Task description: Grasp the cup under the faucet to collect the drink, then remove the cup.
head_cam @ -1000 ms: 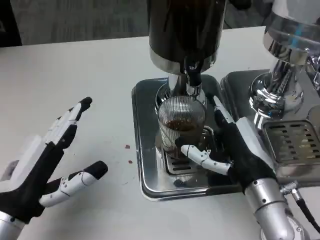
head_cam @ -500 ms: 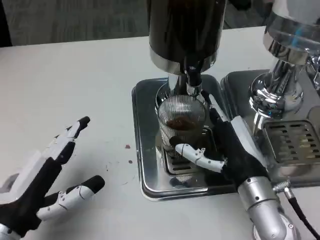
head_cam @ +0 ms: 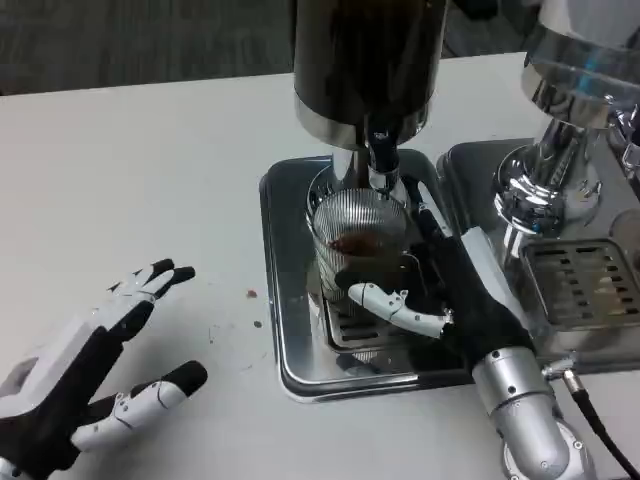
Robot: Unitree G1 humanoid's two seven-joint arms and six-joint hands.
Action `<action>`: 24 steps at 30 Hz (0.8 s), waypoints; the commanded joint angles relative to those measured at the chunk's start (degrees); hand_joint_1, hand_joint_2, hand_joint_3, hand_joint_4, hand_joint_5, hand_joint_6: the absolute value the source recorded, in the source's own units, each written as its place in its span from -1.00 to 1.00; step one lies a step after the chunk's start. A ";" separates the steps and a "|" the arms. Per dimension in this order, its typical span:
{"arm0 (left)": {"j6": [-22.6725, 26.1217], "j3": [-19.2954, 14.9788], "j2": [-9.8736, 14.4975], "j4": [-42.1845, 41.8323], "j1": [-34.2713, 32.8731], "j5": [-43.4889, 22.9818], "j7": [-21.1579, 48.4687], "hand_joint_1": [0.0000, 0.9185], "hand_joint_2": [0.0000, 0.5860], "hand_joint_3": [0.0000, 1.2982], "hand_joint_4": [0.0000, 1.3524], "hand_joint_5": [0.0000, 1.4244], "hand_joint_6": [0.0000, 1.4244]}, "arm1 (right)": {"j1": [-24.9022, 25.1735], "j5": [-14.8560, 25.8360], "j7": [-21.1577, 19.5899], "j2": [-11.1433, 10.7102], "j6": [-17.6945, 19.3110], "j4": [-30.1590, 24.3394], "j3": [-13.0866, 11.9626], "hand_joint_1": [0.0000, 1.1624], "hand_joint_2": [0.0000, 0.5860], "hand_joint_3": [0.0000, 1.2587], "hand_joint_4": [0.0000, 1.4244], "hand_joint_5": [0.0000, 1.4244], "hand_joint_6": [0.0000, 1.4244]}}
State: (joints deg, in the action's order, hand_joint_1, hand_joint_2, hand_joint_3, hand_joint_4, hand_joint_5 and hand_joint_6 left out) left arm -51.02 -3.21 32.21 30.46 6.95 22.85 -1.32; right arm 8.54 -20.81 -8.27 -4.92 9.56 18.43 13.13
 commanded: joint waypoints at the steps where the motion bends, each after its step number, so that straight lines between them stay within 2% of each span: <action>1: -0.04 0.13 0.86 0.07 0.74 -0.43 -0.50 -1.00 -0.52 -0.77 -1.00 -0.98 -1.00 | 1.93 1.20 2.17 0.24 1.97 2.28 0.57 0.24 -0.45 -1.00 -1.00 -0.90 -0.72; 11: 0.24 0.02 0.19 -0.73 1.60 -0.57 -1.12 -1.00 -0.51 -0.72 -1.00 -0.97 -1.00 | 1.51 1.73 1.48 0.60 2.71 2.80 0.11 0.28 -0.47 -1.00 -0.92 -0.76 -0.59; 16: 0.49 -0.13 0.11 -1.14 1.95 -0.57 -1.40 -1.00 -0.50 -0.71 -1.00 -0.97 -1.00 | 1.94 3.09 1.67 1.30 3.57 4.41 -0.54 0.37 -0.46 -1.00 -0.83 -0.63 -0.39; 24: 0.86 -0.38 0.01 -1.86 2.45 -0.44 -1.84 -0.99 -0.50 -0.69 -1.00 -0.97 -1.00 | 2.75 3.47 1.37 1.82 5.53 6.57 -1.01 0.43 -0.47 -0.95 -0.74 -0.49 -0.25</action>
State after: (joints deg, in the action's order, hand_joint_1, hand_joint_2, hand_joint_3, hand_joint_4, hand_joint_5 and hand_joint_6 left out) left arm -50.79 -3.42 32.41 29.38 8.67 22.80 -2.19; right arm 11.29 -18.14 -6.91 -3.79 14.07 23.72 12.19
